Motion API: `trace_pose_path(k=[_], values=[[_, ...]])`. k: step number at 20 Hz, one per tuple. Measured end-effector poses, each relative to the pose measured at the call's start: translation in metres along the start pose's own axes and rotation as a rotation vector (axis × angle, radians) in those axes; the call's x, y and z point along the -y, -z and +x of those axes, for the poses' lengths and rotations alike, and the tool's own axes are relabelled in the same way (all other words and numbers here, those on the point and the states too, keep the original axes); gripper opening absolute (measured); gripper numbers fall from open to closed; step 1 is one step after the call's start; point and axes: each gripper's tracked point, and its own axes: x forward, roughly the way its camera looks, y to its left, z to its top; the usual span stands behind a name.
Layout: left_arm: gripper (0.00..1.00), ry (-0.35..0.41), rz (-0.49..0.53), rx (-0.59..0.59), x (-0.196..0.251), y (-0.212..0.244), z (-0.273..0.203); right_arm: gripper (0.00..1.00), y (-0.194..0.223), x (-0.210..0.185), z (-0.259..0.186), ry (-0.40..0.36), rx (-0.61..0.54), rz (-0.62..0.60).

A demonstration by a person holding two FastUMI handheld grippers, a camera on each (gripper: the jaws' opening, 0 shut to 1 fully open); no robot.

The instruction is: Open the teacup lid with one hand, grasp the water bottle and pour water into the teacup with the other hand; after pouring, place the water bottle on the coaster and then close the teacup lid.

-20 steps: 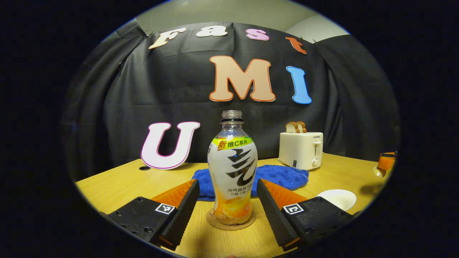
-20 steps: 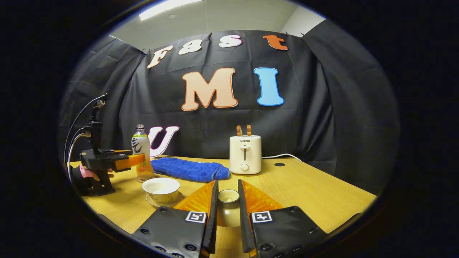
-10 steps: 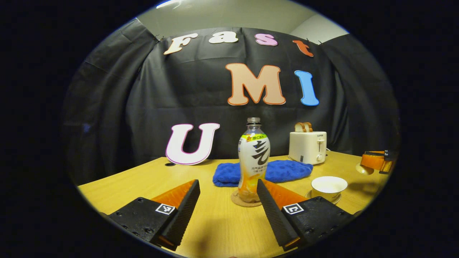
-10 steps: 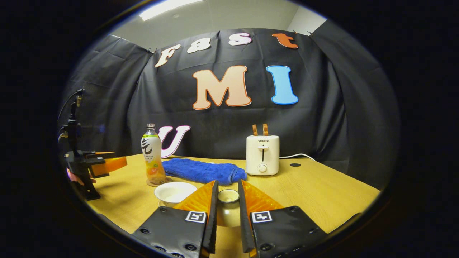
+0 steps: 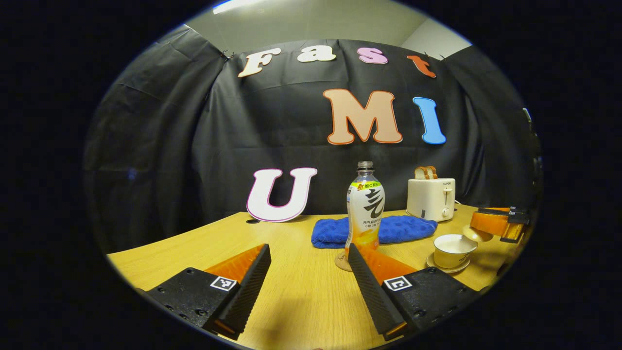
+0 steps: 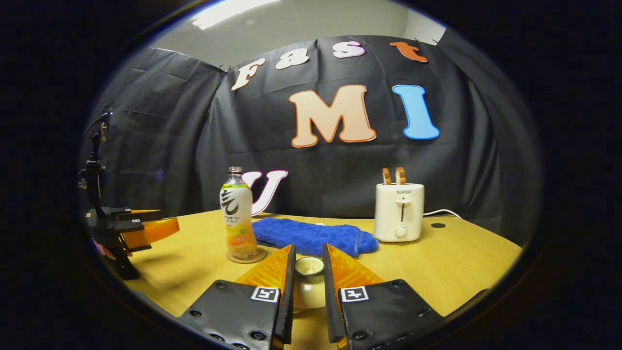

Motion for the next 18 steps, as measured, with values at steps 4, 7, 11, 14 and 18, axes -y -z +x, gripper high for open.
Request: trace_pose_path(k=[4,7,11,14,18], values=[[0.94,-0.001,-0.001,0.001,0.000,0.000,0.001,0.31,0.006,-0.014,0.017,-0.040,-0.020,0.001],[0.94,-0.001,-0.001,0.000,0.000,0.000,0.001,0.32,0.011,-0.020,0.024,-0.059,-0.065,-0.002],[0.94,0.000,0.000,0.000,-0.002,-0.002,0.003,0.31,0.017,-0.021,0.027,-0.068,-0.105,-0.005],[0.94,0.001,0.001,-0.001,-0.002,-0.003,0.002,0.30,0.023,-0.021,0.029,-0.076,-0.140,-0.005],[0.94,0.000,0.001,-0.003,-0.002,-0.004,0.002,0.30,0.027,-0.021,0.030,-0.087,-0.162,-0.005]])
